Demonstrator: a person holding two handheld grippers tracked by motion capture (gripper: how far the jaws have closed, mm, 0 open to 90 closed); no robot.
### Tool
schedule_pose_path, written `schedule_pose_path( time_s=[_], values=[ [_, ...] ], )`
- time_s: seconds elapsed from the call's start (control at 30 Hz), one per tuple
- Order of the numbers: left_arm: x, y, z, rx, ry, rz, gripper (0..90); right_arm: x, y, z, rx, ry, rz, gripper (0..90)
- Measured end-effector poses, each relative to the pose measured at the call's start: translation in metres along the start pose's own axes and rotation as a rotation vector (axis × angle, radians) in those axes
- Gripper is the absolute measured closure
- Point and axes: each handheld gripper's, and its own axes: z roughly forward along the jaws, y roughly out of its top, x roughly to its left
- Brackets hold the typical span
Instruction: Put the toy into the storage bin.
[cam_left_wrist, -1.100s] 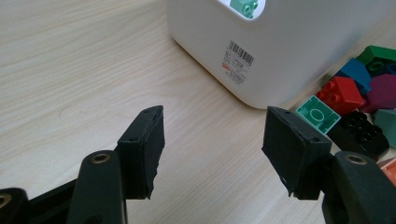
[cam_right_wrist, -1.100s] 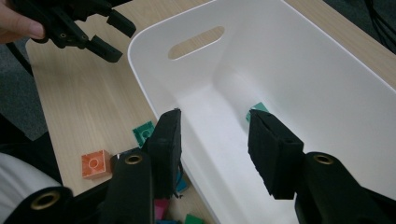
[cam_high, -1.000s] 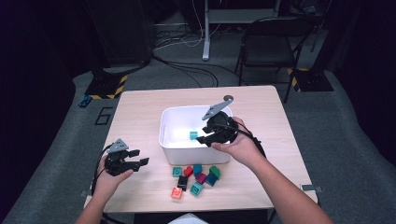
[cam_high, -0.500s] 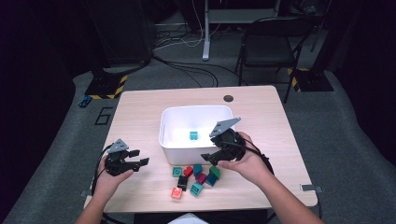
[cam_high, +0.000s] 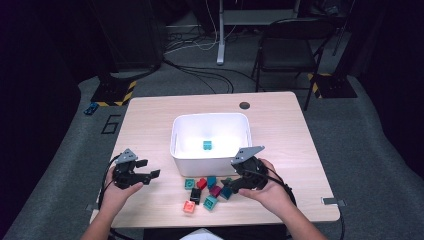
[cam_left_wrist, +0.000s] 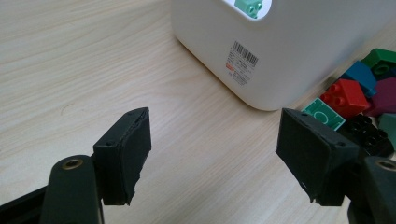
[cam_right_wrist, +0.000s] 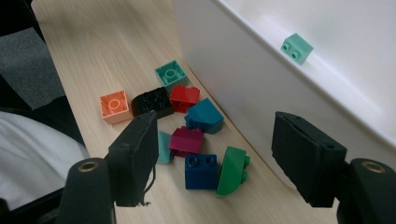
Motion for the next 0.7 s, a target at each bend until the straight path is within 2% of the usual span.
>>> schedule_pose_path(
  time_s=[0.13,0.17,0.3,0.37,0.53,0.57,0.7],
  values=[
    [0.0,0.0,0.0,0.009,-0.004,0.0,23.8,0.002,-0.012,0.007,0.01,-0.022,0.006,32.3],
    [0.0,0.0,0.0,0.008,-0.003,0.0,23.2,0.001,-0.017,0.01,0.008,-0.027,0.011,35.3],
    [0.0,0.0,0.0,0.004,-0.005,-0.004,23.2,0.0,-0.024,0.016,0.016,-0.023,0.022,36.0],
    [0.0,0.0,0.0,0.013,-0.007,0.0,23.2,-0.001,-0.03,0.021,0.028,-0.039,0.03,36.1],
    [-0.001,0.0,0.001,0.008,-0.002,0.004,23.2,-0.004,-0.036,0.029,0.039,-0.052,0.045,37.2],
    [-0.001,0.0,0.0,0.014,-0.004,0.006,23.2,-0.006,-0.039,0.032,0.04,-0.053,0.045,41.3],
    [-0.001,0.0,0.0,0.013,-0.005,0.007,23.2,-0.008,-0.043,0.037,0.054,-0.059,0.064,42.9]
  ],
)
